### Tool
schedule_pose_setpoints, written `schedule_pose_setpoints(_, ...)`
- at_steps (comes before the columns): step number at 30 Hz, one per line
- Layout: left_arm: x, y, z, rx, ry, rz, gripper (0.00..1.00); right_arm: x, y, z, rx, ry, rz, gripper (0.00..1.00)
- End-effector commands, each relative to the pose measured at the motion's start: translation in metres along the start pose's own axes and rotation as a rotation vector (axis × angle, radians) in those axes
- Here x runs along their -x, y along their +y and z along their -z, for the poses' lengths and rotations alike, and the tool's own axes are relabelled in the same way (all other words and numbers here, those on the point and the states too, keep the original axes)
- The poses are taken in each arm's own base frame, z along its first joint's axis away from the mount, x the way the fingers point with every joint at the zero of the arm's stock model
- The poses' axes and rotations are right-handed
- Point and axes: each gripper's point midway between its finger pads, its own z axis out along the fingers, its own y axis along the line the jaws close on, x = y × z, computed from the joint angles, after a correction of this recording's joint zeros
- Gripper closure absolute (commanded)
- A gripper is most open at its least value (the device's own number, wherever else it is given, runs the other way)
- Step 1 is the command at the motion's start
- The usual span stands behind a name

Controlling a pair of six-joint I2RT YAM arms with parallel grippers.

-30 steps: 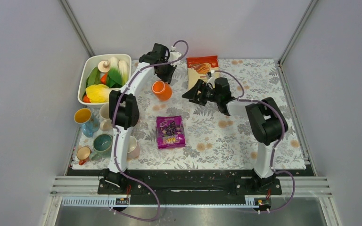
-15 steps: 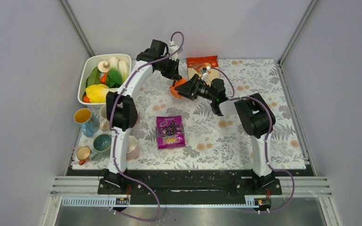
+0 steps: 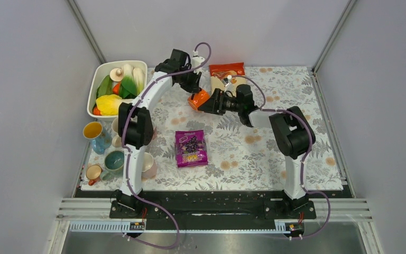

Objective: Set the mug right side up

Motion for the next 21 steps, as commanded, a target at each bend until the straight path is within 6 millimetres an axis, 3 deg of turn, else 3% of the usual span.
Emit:
schedule_pose_setpoints(1,0.034,-0.002,0.029,0.018,-0.107,-0.153,1.0,0.033,0.033,0.028,0.039,0.076,0.372,0.11)
schedule_pose_setpoints(5,0.025,-0.013,0.032,-0.045,-0.097,-0.221,1.0,0.05,0.006,0.035,-0.083,0.076,0.474,0.11)
schedule_pose_setpoints(12,0.03,-0.027,0.045,-0.117,-0.114,-0.274,1.0,0.063,-0.02,0.012,-0.098,0.08,0.407,0.11)
schedule_pose_setpoints(21,0.037,-0.042,0.064,-0.156,-0.124,-0.29,1.0,0.053,-0.019,-0.001,0.032,0.0,0.222,0.15)
